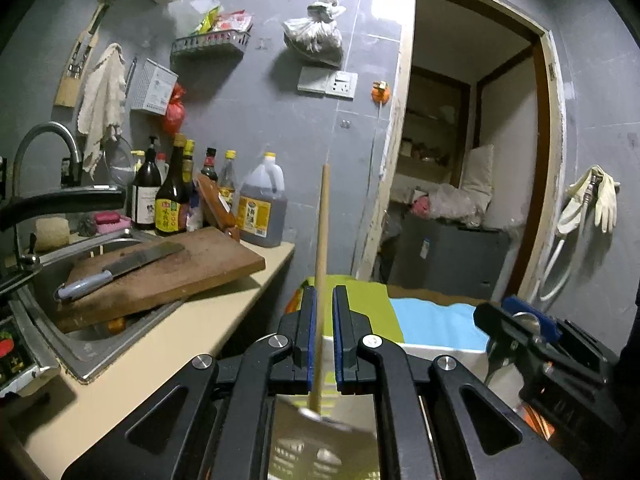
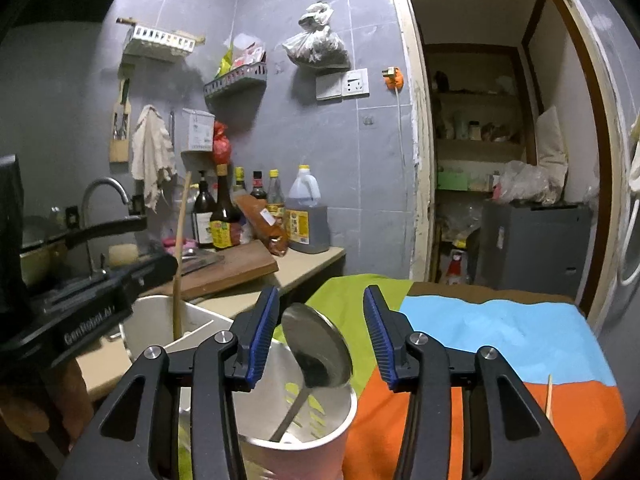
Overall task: Organize utensils
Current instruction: 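Drop the spoon into the white holder with the right tool while the left drops the chopstick, then grasp a metal fork with the left tool while the right tool grasps another spoon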
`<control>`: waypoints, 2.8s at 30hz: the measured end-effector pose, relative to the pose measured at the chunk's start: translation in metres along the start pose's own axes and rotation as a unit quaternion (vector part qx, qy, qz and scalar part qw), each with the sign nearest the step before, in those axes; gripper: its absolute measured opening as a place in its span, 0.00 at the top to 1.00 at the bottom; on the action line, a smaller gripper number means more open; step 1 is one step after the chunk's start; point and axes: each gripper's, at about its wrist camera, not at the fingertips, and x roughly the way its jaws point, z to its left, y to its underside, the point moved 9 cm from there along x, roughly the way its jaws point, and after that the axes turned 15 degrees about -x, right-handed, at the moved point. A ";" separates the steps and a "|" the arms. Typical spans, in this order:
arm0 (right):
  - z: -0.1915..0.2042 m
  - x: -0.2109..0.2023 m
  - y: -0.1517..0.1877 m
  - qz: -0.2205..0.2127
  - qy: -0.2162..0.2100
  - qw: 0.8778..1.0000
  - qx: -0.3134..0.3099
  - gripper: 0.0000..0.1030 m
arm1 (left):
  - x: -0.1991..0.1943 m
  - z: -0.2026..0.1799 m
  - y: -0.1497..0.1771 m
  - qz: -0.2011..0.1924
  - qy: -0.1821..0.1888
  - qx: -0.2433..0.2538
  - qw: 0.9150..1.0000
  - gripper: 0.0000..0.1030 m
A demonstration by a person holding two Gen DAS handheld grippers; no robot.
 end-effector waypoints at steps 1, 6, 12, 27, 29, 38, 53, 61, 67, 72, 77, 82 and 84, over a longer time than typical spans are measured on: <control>-0.001 -0.002 -0.001 -0.002 -0.002 1.000 0.005 0.57 | -0.002 0.000 0.000 0.003 0.003 -0.002 1.000 0.94; -0.012 -0.020 -0.014 -0.024 0.005 1.000 0.015 0.47 | -0.016 -0.011 -0.007 0.003 0.014 -0.004 1.000 0.81; -0.038 -0.060 -0.032 -0.052 0.036 0.998 0.018 0.28 | -0.038 -0.041 -0.018 -0.007 0.036 0.009 0.999 0.62; -0.115 -0.181 -0.007 -0.040 0.164 0.986 -0.002 0.00 | -0.076 -0.141 0.026 0.029 0.133 0.075 0.988 0.19; -0.123 -0.192 0.002 -0.030 0.176 0.984 -0.003 0.00 | -0.077 -0.154 0.040 0.044 0.144 0.087 0.985 0.18; -0.153 -0.214 0.056 0.047 0.213 0.976 0.000 0.00 | -0.056 -0.188 0.099 0.133 0.150 0.118 0.973 0.18; -0.165 -0.179 0.156 0.238 0.170 0.956 0.006 0.16 | -0.001 -0.185 0.179 0.252 0.067 0.179 0.949 0.27; -0.163 -0.159 0.185 0.304 0.136 0.943 -0.005 0.38 | 0.037 -0.177 0.216 0.341 0.047 0.181 0.921 0.60; -0.161 -0.148 0.196 0.327 0.109 0.939 0.003 0.41 | 0.054 -0.178 0.230 0.372 0.049 0.184 0.908 0.66; -0.161 -0.144 0.201 0.335 0.095 0.937 0.010 0.41 | 0.065 -0.183 0.232 0.378 0.053 0.187 0.905 0.72; -0.161 -0.138 0.204 0.344 0.080 0.935 0.016 0.43 | 0.073 -0.182 0.233 0.403 0.064 0.158 0.899 0.79; -0.160 -0.131 0.209 0.354 0.066 0.932 0.026 0.43 | 0.075 -0.185 0.233 0.419 0.075 0.138 0.894 0.87; -0.162 -0.128 0.211 0.357 0.059 0.932 0.037 0.43 | 0.075 -0.186 0.232 0.426 0.079 0.128 0.892 0.89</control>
